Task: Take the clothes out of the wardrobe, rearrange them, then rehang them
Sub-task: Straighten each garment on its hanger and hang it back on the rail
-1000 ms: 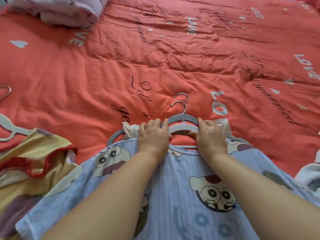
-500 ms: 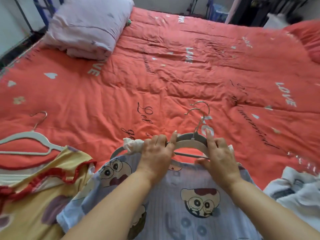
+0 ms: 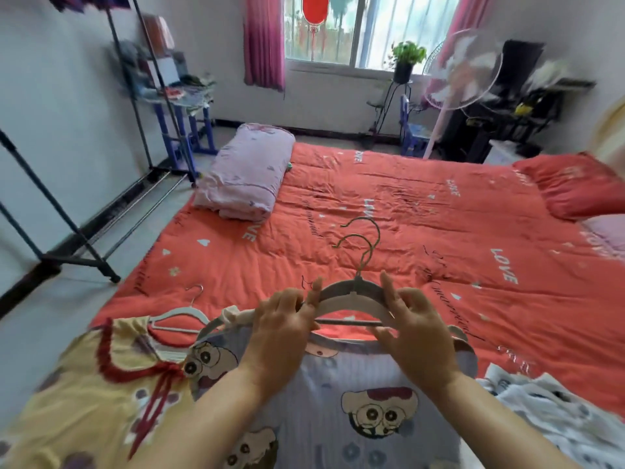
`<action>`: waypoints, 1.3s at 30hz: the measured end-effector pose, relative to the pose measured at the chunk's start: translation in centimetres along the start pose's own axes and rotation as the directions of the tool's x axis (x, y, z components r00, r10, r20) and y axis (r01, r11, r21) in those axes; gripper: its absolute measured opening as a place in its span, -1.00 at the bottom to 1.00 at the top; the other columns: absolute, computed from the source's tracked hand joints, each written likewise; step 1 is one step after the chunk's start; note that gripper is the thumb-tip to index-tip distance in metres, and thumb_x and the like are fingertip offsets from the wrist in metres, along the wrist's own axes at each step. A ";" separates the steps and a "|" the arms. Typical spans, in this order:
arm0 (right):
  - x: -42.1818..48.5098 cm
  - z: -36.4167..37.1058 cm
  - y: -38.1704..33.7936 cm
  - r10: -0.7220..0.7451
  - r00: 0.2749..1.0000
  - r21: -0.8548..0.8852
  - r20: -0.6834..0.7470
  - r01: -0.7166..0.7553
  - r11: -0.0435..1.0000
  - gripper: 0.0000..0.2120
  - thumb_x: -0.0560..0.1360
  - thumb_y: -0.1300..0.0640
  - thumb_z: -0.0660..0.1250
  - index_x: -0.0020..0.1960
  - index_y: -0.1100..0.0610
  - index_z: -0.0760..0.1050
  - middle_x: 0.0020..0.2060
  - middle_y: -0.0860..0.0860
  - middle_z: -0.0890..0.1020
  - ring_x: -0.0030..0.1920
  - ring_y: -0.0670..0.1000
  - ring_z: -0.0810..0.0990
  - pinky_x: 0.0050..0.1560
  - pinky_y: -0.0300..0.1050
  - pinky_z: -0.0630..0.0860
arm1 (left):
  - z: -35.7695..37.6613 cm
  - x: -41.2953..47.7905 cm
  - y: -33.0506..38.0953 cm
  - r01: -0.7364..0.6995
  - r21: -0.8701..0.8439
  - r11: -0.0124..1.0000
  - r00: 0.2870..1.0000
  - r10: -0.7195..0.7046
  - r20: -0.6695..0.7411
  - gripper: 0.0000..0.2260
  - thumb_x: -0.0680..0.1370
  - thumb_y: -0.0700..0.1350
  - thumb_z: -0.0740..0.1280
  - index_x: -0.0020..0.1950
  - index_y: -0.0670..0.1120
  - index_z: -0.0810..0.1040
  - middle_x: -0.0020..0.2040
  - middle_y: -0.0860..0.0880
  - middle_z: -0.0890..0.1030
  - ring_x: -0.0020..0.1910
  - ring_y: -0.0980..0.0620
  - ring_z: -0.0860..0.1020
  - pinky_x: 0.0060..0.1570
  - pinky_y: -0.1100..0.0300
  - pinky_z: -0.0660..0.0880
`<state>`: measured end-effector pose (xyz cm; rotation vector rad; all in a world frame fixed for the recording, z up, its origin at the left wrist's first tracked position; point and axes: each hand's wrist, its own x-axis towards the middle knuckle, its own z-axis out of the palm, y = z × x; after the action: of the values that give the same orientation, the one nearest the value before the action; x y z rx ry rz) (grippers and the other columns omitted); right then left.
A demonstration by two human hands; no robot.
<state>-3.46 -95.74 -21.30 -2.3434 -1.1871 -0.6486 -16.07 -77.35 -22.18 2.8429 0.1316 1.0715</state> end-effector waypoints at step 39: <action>-9.3 -30.6 -52.5 -0.254 0.894 -0.112 -0.369 0.229 0.967 -0.25 0.20 -0.09 0.56 0.31 0.16 0.47 -0.23 0.13 0.56 -0.29 0.16 0.57 -0.40 -0.08 0.50 | -59.6 -23.5 -3.8 0.028 0.191 0.981 0.989 0.001 -0.150 -0.40 0.46 -0.20 0.42 0.46 -0.13 0.29 0.01 -0.22 0.50 -0.03 -0.18 0.47 0.00 -0.08 0.39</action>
<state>-58.10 -90.55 6.34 -2.0043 -1.2947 -1.1851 -73.23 -72.48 6.51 2.9198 0.2810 1.3385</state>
